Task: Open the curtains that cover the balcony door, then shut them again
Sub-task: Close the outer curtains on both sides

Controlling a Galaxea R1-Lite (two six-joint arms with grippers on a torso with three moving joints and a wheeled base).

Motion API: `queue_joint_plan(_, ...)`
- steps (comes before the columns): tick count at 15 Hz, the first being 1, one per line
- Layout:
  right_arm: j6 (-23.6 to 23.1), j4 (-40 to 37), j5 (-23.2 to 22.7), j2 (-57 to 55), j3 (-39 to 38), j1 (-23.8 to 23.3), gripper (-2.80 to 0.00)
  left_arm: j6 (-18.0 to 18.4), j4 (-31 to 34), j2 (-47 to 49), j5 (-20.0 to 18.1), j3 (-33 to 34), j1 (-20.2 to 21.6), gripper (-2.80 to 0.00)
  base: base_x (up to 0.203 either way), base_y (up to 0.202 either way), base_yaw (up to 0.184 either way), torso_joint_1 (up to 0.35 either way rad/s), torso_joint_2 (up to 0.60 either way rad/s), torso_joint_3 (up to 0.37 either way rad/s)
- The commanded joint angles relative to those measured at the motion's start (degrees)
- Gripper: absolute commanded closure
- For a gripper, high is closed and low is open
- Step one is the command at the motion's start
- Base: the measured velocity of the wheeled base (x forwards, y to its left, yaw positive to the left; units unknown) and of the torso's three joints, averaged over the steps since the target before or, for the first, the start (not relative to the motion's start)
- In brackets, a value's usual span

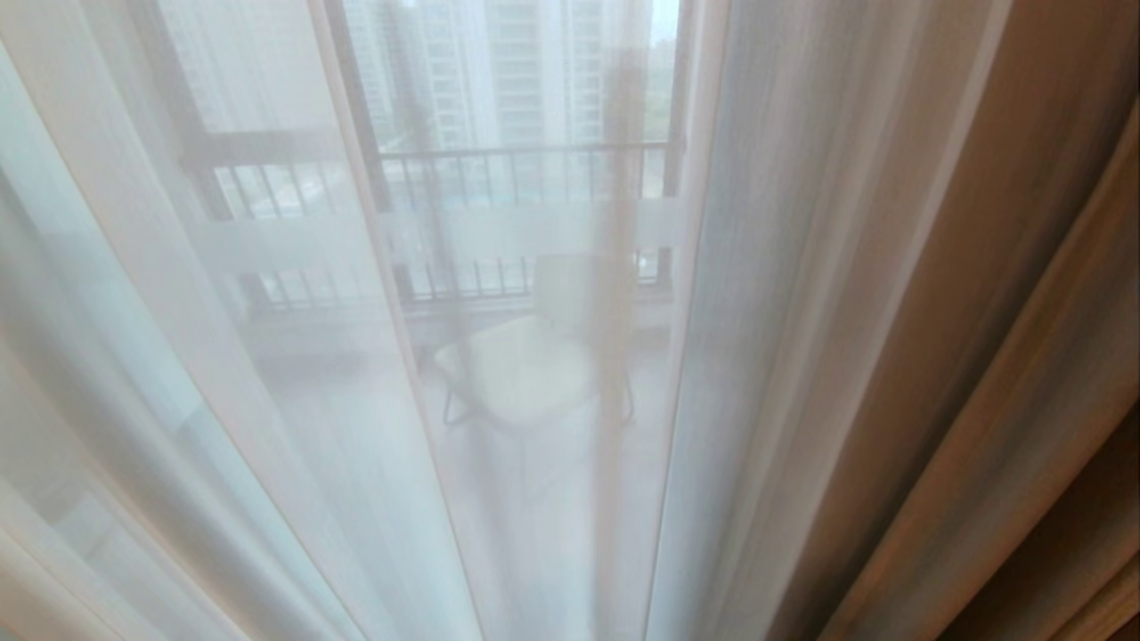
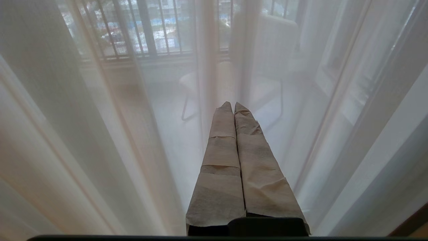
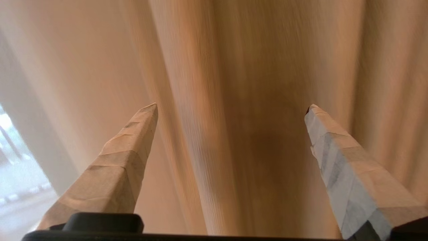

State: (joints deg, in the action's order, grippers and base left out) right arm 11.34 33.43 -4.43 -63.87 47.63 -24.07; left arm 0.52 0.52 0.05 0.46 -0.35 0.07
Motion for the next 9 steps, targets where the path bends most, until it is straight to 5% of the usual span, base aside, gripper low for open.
queue_joint_plan(1,2.2,0.5,-1.3,-6.8,4.7,0.0,-2.80,0.0,0.0,0.0,0.0,0.0,0.0,0.00,0.000,0.000,0.000,0.000,0.00,0.000)
queue_joint_plan(9,8.4,0.6,-5.6,-18.0,16.3,0.0,-2.80,0.0,0.0,0.0,0.1,0.0,0.0,0.00,0.000,0.000,0.000,0.000,0.00,0.000)
